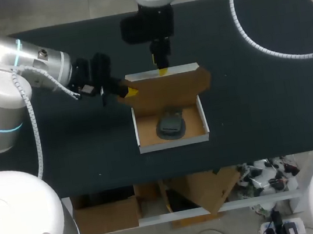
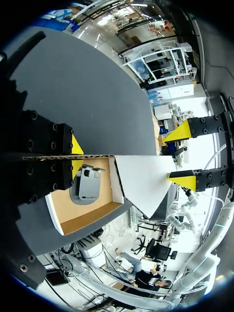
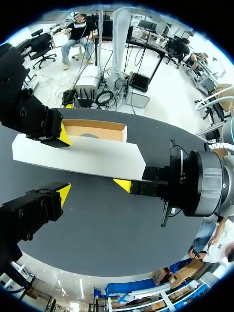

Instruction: Assemble the packaging by folding the flat box into shape, placing the metal phone stand inside, and closing the box properly

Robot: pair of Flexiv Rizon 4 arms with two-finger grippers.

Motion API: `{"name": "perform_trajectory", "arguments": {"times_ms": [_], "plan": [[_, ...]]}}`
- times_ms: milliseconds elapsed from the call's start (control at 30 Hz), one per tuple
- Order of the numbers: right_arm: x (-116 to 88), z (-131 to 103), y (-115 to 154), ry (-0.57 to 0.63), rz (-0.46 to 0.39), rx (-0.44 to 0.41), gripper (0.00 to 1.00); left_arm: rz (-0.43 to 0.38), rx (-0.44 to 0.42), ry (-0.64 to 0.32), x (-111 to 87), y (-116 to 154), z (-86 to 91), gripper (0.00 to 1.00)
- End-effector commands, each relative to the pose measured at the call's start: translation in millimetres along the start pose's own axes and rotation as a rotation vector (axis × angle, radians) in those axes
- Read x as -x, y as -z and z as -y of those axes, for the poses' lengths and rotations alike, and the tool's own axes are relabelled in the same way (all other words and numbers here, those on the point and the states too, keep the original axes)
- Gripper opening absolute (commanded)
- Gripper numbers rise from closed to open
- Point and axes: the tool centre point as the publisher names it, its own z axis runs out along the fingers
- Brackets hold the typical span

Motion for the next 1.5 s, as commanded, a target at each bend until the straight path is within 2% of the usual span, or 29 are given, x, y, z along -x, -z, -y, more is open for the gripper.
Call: {"name": "perform_trajectory", "arguments": {"times_ms": [33, 333, 767, 1200, 1500], "plan": [[2, -1, -4, 0.0, -0.004, -0.001, 0.51, -0.003, 0.002, 0.0, 0.8, -1, -0.8, 0.0], [2, -2, -7, -0.002, -0.003, -0.005, 0.64, -0.003, 0.002, 0.0, 0.8, -1, -0.8, 0.0], [2, 0, -14, -0.01, -0.016, -0.006, 0.61, -0.003, 0.002, 0.0, 0.8, -1, -0.8, 0.0], [3, 0, -20, -0.012, -0.03, -0.004, 0.51, -0.003, 0.002, 0.0, 0.8, -1, -0.8, 0.0], [2, 0, -24, -0.013, -0.037, -0.002, 0.51, -0.003, 0.002, 0.0, 0.8, -1, -0.8, 0.0]]}}
